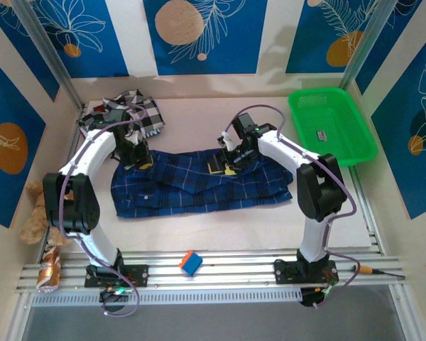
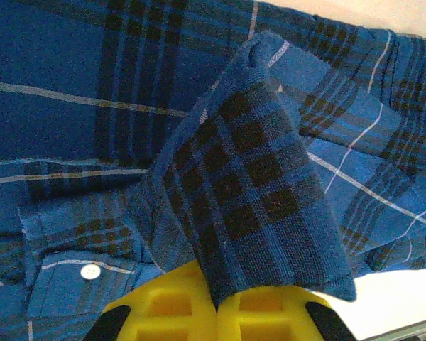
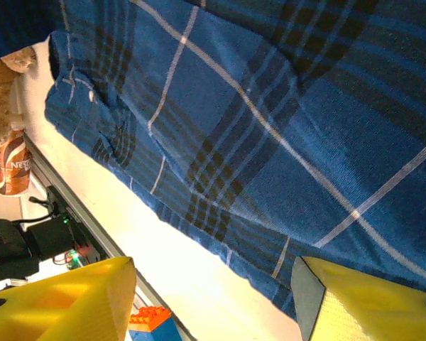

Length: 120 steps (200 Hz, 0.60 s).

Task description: Fold and stack the long sleeve shirts

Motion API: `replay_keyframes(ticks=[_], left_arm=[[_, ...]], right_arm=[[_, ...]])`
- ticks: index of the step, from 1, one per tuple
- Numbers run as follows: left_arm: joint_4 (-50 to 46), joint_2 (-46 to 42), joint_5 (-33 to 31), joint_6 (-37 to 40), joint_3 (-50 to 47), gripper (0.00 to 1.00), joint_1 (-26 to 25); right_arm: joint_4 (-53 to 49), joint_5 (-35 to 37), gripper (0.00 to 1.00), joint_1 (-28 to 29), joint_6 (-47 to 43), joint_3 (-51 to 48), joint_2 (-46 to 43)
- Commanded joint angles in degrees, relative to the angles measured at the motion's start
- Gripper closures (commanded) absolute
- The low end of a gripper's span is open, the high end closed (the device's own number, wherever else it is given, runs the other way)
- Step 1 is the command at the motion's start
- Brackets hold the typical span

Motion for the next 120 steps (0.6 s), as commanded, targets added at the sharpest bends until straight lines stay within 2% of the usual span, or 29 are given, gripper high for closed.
replay_keyframes(ticks=[1, 84, 108, 120], left_arm=[[-2.46, -0.97, -0.13, 0.98, -1.46, 1.00, 1.78], [-4.13, 0.03, 1.63, 2.89, -3.78, 1.00, 4.05], [-5.20, 2.13, -0.32, 4.60, -3.91, 0.99, 4.42], [-5.53, 3.16, -2.78, 5.14, -3.91, 0.94, 4.75]], right_arm=[[-2.59, -0.37, 0.39, 0.34, -1.66, 3.44, 1.80], [-6.22, 4.97, 0.40, 0.56, -0.06, 10.71, 9.85], [-6.75, 6.29, 0.40, 0.50, 0.48, 11.81, 11.30], [-6.91, 7.00, 0.40, 0.34, 0.80, 12.23, 12.14]])
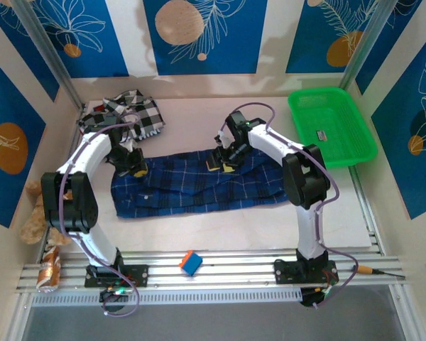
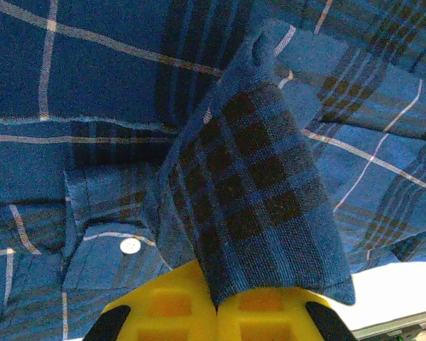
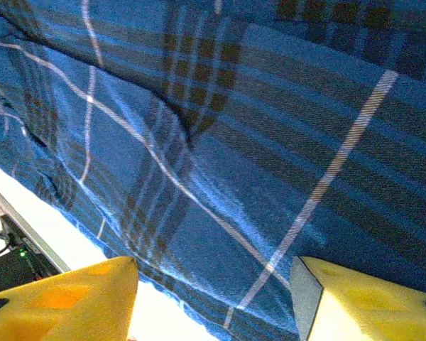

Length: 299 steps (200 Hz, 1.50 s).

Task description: Fold and stack the long sleeve shirts

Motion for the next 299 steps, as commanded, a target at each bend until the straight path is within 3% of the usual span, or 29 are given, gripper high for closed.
replay_keyframes(ticks=[1, 11, 32, 50, 69, 103, 131, 151, 169, 237, 299], left_arm=[[-2.78, 2.66, -3.45, 2.46, -0.61, 0.94, 1.38], [-3.31, 3.68, -6.47, 2.58, -0.20, 0.85, 1.68], [-6.32, 5.79, -17.35, 2.14, 2.80, 0.42, 2.38], [-8.04, 6.04, -23.88, 1.02, 6.59, 0.28, 2.58], [-7.87, 4.72, -24.45, -0.26, 9.66, 0.20, 2.42], [-4.33, -0.23, -17.43, -2.69, 9.19, 0.21, 1.47], [-0.23, -3.35, -11.40, -3.34, 6.23, 0.28, -2.75], [0.96, -2.44, -12.61, -3.88, 3.77, 0.45, -5.20], [4.16, -0.81, -13.06, -4.82, 1.23, 0.55, -6.83], [12.81, 8.18, -14.46, -9.50, -2.80, 0.63, -10.52], [16.39, 9.22, -11.99, -10.63, -11.12, 0.63, -10.52]], right_arm=[[-2.43, 1.27, 0.40, 0.22, 0.93, 2.23, 1.57], [-2.51, 1.51, 0.40, 0.13, 1.24, 2.49, 2.12], [-2.90, 1.61, 0.40, -0.11, 1.53, 3.52, 3.04], [-2.99, 1.69, 0.40, -0.12, 1.52, 3.93, 3.18], [-3.18, 2.13, 0.40, -0.18, 1.52, 3.95, 2.96], [-3.17, 4.15, 0.41, -0.70, 1.51, 3.83, 0.91], [-4.01, 6.36, 0.41, -1.67, 2.19, 3.40, -2.51], [-6.97, 11.16, 0.40, -2.28, 3.85, 3.47, -4.67], [-9.36, 15.41, 0.41, -3.61, 7.50, 2.11, -6.39], [-3.76, 17.53, 0.44, -7.02, 16.21, -8.41, -8.24], [-3.92, 22.20, 0.47, -9.92, 20.07, -0.93, 2.41]])
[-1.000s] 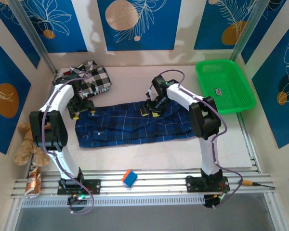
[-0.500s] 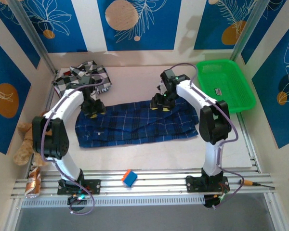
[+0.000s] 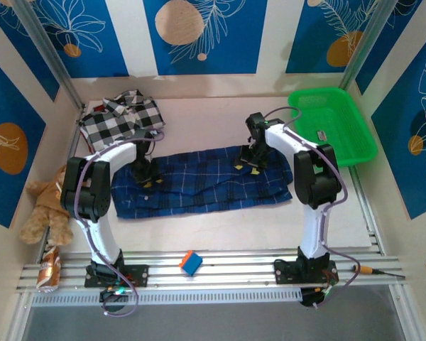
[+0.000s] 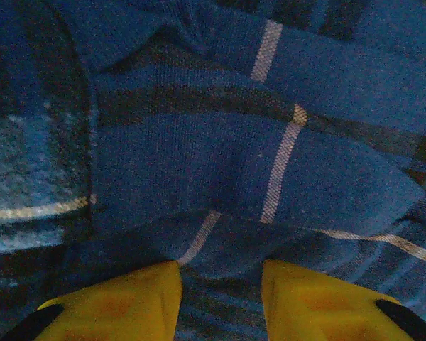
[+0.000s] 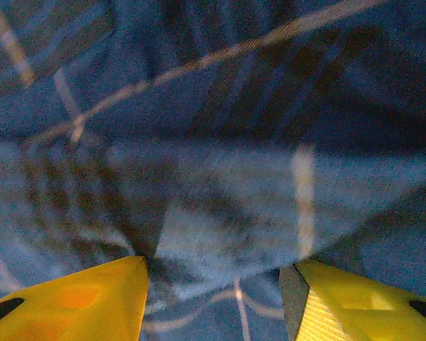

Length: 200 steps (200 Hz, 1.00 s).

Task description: Fold and stack the long sleeve shirts

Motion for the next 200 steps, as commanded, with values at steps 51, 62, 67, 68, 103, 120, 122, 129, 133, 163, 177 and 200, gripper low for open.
replay_keyframes(ticks=[51, 62, 67, 68, 103, 120, 122, 129, 133, 163, 177, 200], left_arm=[[1.85, -1.21, 4.08, -2.95, -8.37, 0.62, -0.85], [2.01, -1.80, 4.89, -3.21, -9.13, 0.62, -1.14], [2.00, -1.99, 5.07, -3.33, -9.42, 0.62, -1.25], [1.96, -2.01, 5.13, -3.32, -9.46, 0.62, -1.28], [3.98, -3.65, 9.46, -6.47, -12.80, 0.62, -3.61], [4.62, -4.24, 12.17, -7.85, -12.80, 0.60, -6.95], [4.66, -4.37, 12.49, -7.95, -12.72, 0.60, -7.46], [5.00, -4.97, 13.72, -8.41, -12.30, 0.59, -8.75], [5.14, -5.39, 14.39, -8.58, -11.97, 0.58, -9.54], [3.53, -10.54, 18.99, -5.82, -8.17, 0.48, -13.07], [1.32, -13.93, 19.40, -4.04, -6.54, 0.44, -12.83], [-0.62, -18.42, 18.20, -2.85, -4.70, 0.36, -10.47]], right_arm=[[-3.56, 3.81, 0.47, -3.02, 8.54, 17.96, 14.58], [-4.29, 3.49, 0.47, -3.34, 9.46, 21.63, 16.78], [-4.43, 3.00, 0.47, -3.59, 9.82, 23.00, 17.69], [-4.41, 2.97, 0.47, -3.62, 9.93, 23.37, 17.87], [0.77, -5.71, 0.47, -5.64, 14.16, 33.23, 24.07], [8.02, -13.80, 0.46, -5.98, 15.93, 37.33, 26.46], [8.78, -14.61, 0.46, -5.97, 16.10, 37.89, 26.70], [10.51, -17.13, 0.46, -5.82, 16.31, 40.25, 27.74], [10.77, -18.23, 0.46, -5.65, 16.12, 42.31, 28.36], [3.54, -21.75, 0.44, -5.58, 11.80, 55.04, 30.00], [1.06, -21.31, 0.43, -5.70, 8.42, 54.08, 26.49], [-3.66, -16.48, 0.41, -5.72, 3.07, 46.74, 17.11]])
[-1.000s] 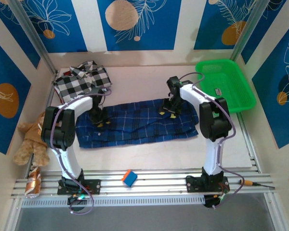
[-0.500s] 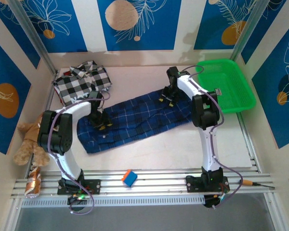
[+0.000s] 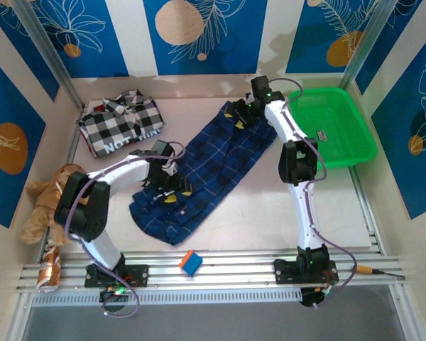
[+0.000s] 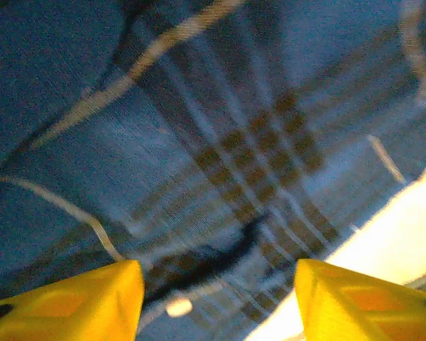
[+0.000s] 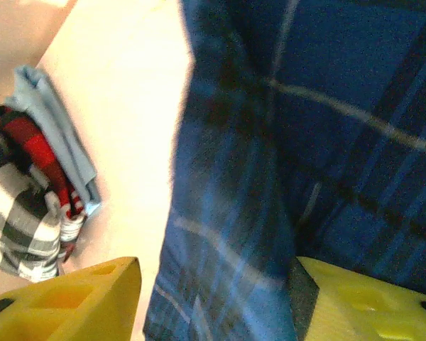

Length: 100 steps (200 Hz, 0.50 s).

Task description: Fold and stack the long sleeve shirts

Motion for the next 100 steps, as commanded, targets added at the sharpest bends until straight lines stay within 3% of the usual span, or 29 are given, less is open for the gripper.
replay_keyframes(ticks=[1, 20, 49, 75, 100], left_arm=[[-3.86, -6.05, 1.15, 2.38, 3.75, 0.36, 2.64], [-6.10, -4.97, -3.85, 2.63, 5.99, 0.36, 5.09], [-9.83, 2.75, -11.15, 3.70, 10.61, 0.48, 7.77], [-9.03, 6.84, -13.12, 5.89, 12.66, 0.57, 8.10], [-8.22, 7.84, -12.97, 6.23, 9.48, 0.61, 8.06]], right_arm=[[-7.19, 0.94, 0.41, 0.29, -6.58, -4.60, -11.08], [-8.44, 4.40, 0.40, 1.11, -7.58, -14.98, -19.16], [-7.51, 5.99, 0.41, 4.94, -5.75, -29.93, -26.21], [-0.64, 2.51, 0.45, 8.88, -1.13, -40.47, -27.20], [0.94, 2.93, 0.47, 11.00, 0.77, -41.63, -23.62]])
